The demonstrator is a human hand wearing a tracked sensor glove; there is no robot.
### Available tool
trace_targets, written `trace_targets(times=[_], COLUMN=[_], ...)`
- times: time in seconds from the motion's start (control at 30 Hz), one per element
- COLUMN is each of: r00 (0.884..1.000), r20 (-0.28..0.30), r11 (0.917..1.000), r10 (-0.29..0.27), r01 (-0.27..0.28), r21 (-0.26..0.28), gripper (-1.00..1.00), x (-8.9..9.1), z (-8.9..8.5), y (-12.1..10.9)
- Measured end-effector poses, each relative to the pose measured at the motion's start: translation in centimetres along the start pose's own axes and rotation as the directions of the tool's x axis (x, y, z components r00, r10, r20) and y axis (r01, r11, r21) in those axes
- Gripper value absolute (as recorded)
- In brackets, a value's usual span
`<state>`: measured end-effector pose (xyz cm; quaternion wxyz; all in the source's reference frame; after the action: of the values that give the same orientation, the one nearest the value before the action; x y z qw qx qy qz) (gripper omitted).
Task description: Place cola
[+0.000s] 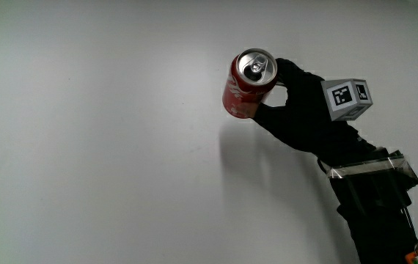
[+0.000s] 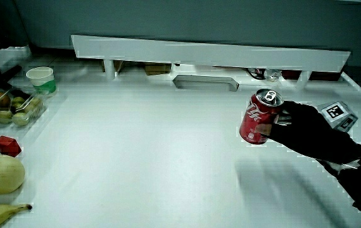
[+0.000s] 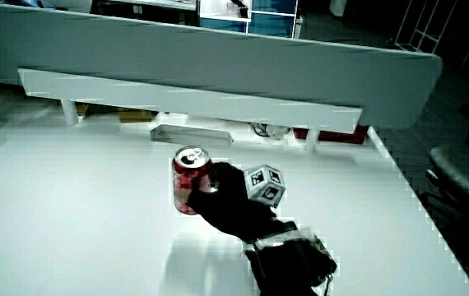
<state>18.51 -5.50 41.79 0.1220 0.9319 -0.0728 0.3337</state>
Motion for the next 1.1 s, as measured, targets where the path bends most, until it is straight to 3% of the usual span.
trace_targets(times=[0.47, 1.0, 1.1], r00=[0.992, 0.990, 0.987], r20=[0.035, 0.027, 0.002], r11=[0.9918, 0.9896, 0.9873], r10=[-0.125, -0.141, -0.158], r01=[0.125, 0.142, 0.158], r21=[-0.024, -0.023, -0.020], gripper=[0.00, 0.00, 0.00], x=[4.2, 5.7, 6.1], z=[-2.4, -4.2, -4.3], y=[0.1, -0.8, -0.9])
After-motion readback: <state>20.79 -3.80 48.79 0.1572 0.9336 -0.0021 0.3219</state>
